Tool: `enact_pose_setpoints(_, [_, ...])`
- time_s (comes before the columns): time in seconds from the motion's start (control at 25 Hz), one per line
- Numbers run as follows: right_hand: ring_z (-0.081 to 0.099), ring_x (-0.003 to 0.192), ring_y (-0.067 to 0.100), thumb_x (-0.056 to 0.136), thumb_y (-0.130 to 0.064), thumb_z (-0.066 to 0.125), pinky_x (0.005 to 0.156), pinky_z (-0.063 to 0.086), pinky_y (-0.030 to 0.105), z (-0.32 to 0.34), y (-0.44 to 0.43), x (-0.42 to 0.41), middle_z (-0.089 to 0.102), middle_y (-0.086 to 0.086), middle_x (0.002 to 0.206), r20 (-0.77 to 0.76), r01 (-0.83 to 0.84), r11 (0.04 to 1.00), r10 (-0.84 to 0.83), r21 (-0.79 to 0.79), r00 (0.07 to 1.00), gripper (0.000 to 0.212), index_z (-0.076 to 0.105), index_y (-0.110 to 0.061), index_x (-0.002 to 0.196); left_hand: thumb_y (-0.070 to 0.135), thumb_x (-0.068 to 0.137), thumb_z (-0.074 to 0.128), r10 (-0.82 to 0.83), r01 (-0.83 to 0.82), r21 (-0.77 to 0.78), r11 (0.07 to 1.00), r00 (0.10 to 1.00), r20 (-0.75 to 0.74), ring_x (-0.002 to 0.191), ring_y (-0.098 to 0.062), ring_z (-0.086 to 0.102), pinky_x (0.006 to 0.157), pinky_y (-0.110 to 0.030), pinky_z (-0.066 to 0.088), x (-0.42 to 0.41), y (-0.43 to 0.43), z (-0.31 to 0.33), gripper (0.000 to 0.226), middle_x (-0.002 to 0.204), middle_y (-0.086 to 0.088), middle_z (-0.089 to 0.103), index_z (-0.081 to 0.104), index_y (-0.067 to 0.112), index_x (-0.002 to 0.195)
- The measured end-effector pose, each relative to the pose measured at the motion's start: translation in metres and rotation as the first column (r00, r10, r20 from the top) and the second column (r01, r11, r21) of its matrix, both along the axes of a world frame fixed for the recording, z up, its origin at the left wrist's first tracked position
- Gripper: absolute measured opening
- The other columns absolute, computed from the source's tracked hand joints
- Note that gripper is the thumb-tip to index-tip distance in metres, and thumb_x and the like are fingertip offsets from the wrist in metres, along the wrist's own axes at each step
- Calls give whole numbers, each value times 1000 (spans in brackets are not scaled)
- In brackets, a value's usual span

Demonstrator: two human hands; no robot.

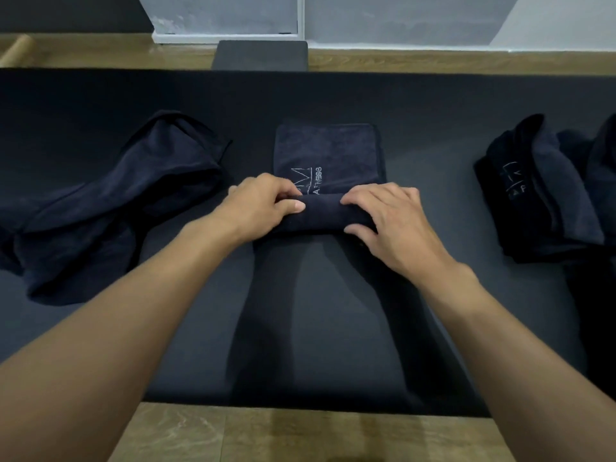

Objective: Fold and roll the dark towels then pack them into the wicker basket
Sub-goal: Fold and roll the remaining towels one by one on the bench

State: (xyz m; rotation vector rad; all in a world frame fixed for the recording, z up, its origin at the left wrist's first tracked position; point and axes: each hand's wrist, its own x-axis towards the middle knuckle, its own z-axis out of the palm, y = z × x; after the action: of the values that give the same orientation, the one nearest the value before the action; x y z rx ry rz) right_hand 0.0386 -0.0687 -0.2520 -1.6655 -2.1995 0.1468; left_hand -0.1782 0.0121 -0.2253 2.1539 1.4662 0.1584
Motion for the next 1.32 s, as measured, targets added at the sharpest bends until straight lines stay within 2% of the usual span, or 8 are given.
enact_pose_setpoints(0.12, [56,106,25,89,-29,67,88,27,34,11,19,-1,64,-4,113,8,53,992,-53,-117,999,29,58,-24,116,42,91,62,-153,267,504,821,954,-256,102,-33,59,91,-46,40,2,-23,-9,41,113,-9,67,63,17,123])
enact_pose_setpoints(0.36, [58,91,14,84,-23,74,82,41,27,36,57,4,63,-6,96,-174,25,875,-125,-484,977,20,61,-28,98,45,92,62,-85,84,25,996,996,15,115,-28,56,103,-46,40,10,10,-4,34,118,-2,66,66,26,120])
enact_pose_setpoints(0.44, [58,89,15,85,-22,74,77,40,24,41,68,4,63,-4,91,-171,22,842,-135,-539,976,18,59,-29,94,40,95,59,-55,56,174,983,998,-9,114,-29,53,100,-47,40,15,9,-8,31,117,-3,63,67,24,121])
enact_pose_setpoints(0.56, [55,95,16,87,-23,69,88,42,35,33,69,-4,59,-8,92,-86,103,928,-143,-359,986,12,62,-27,96,41,88,64,-154,263,599,757,961,-228,95,-33,58,82,-45,44,10,-13,-23,44,108,-10,65,66,12,121])
enact_pose_setpoints(0.72, [57,100,24,84,-25,61,85,35,39,8,33,-12,64,-3,107,15,61,997,-62,42,998,23,67,-21,105,38,80,77,-167,340,551,762,926,-339,96,-32,59,83,-43,45,9,-12,-31,53,109,-10,66,63,8,121])
enact_pose_setpoints(0.96, [58,107,21,81,-35,75,99,38,37,20,41,-2,68,-6,110,13,25,980,-22,-199,1000,39,62,-25,116,41,88,68,-189,188,-22,982,981,-54,118,-23,57,100,-37,42,16,27,6,39,121,2,68,65,28,125])
enact_pose_setpoints(1.16, [63,109,17,80,-32,78,98,46,41,37,80,7,69,-3,106,-222,-5,879,-116,-478,968,27,64,-27,102,45,88,63,-229,394,551,735,910,-346,111,-33,57,93,-45,39,15,-5,-13,62,125,-11,62,53,8,137])
enact_pose_setpoints(1.32, [58,112,18,88,-33,64,99,37,41,21,82,-9,68,-8,112,-91,118,982,-132,-146,987,22,67,-33,109,39,92,62,-164,237,362,901,961,-221,111,-33,57,96,-43,39,27,17,-12,46,119,-10,66,57,15,131])
